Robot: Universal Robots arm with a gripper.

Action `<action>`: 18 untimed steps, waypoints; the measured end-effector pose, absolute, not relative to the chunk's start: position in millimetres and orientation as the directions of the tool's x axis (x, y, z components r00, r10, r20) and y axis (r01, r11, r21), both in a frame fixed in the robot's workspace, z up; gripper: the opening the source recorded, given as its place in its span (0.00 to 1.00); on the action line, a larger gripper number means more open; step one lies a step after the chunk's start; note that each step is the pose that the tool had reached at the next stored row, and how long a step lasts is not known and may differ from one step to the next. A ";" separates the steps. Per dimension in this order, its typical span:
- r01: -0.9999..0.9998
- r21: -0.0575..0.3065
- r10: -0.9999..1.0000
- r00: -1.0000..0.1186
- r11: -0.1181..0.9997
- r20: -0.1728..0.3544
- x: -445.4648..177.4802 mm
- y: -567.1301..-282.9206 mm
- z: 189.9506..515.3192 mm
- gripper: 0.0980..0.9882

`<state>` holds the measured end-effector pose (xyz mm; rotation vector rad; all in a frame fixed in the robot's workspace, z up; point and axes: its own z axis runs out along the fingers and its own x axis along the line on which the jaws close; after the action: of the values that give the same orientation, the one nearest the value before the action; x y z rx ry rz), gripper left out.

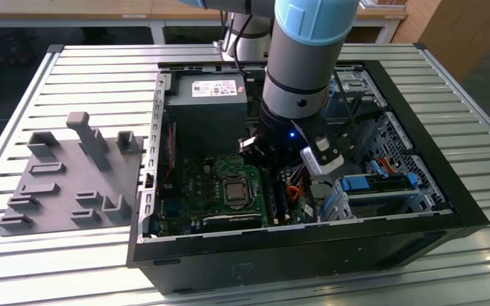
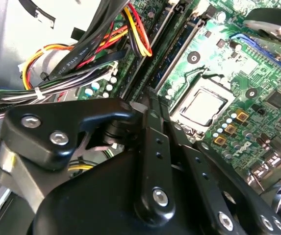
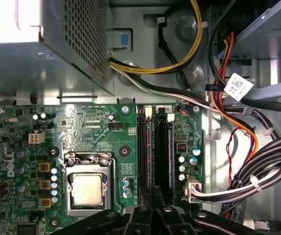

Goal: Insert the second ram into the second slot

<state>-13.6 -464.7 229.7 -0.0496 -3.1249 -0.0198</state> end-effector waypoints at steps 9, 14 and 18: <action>0.032 0.012 0.032 -0.999 0.999 0.017 -13.6 -464.3 226.0 0.00; 0.032 0.012 0.032 -0.999 0.999 0.017 -13.6 -464.4 220.9 0.00; 0.032 0.011 0.032 -0.999 0.999 0.017 -13.6 -464.4 216.6 0.00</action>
<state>-13.6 -464.4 216.6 -0.0496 -3.1246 -0.0176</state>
